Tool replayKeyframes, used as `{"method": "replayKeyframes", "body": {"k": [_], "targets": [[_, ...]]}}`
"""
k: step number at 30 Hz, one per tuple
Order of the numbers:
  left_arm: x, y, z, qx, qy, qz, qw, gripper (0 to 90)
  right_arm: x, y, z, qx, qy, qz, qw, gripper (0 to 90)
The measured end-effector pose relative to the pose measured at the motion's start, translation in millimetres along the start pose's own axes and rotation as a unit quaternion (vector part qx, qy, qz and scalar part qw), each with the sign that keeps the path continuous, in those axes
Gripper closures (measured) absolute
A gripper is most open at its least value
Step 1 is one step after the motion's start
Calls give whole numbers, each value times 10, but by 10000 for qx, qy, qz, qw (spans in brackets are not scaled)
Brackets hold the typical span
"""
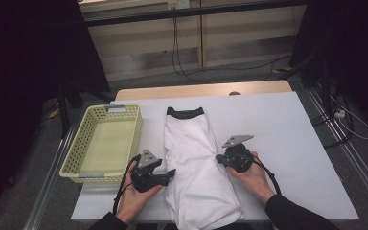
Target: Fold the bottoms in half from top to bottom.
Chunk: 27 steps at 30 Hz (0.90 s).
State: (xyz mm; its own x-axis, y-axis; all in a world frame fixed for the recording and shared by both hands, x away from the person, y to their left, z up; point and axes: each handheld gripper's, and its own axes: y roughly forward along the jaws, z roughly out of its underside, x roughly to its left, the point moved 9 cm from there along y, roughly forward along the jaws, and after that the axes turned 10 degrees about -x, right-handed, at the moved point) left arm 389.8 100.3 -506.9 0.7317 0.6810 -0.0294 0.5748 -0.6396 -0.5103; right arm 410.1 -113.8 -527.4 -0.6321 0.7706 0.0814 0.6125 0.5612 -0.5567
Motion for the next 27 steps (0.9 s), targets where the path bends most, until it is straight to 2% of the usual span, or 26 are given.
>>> {"method": "replayKeyframes", "body": {"k": [2, 3, 4, 6, 8, 15, 17, 19, 20, 22, 24, 25, 27], "targets": [[-20, 42, 54, 193, -19, 34, 9998, 442, -7, -26, 5, 9, 13, 9, 10000, 897], [-6, 56, 68, 238, 27, -87, 9997, 466, -15, -46, 11, 7, 28, 26, 10000, 898], [-16, 62, 73, 281, -12, 41, 9996, 467, -20, -59, 13, -6, 38, 46, 10000, 898], [-30, 70, 71, 243, -85, 96, 9996, 519, -27, -108, 12, -61, 33, 102, 9999, 898], [-30, 58, 86, 334, -104, 163, 9993, 533, -18, -141, 17, -67, -16, 107, 9999, 899], [-19, 83, 95, 312, -303, 116, 9990, 505, 7, -217, 64, -38, -48, 70, 10000, 899], [-36, 106, 112, 395, -362, 245, 9983, 518, 1, -227, 66, -55, -77, 102, 9999, 899], [-81, 136, 104, 351, -477, 435, 9973, 634, -2, -208, 77, -9, -101, 111, 9999, 899], [-100, 132, 102, 397, -466, 545, 9966, 664, -4, -191, 89, 25, -104, 117, 9999, 899], [-117, 131, 98, 377, -648, 624, 9952, 736, -2, -173, 106, 71, -111, 116, 9998, 899], [-124, 122, 99, 391, -640, 622, 9952, 806, 3, -192, 97, 46, -111, 115, 9999, 899], [-126, 121, 96, 376, -611, 584, 9957, 820, 3, -206, 94, 33, -122, 108, 9999, 899], [-135, 97, 93, 457, -545, 654, 9953, 838, 10, -243, 97, 18, -120, 84, 9999, 899]]}}
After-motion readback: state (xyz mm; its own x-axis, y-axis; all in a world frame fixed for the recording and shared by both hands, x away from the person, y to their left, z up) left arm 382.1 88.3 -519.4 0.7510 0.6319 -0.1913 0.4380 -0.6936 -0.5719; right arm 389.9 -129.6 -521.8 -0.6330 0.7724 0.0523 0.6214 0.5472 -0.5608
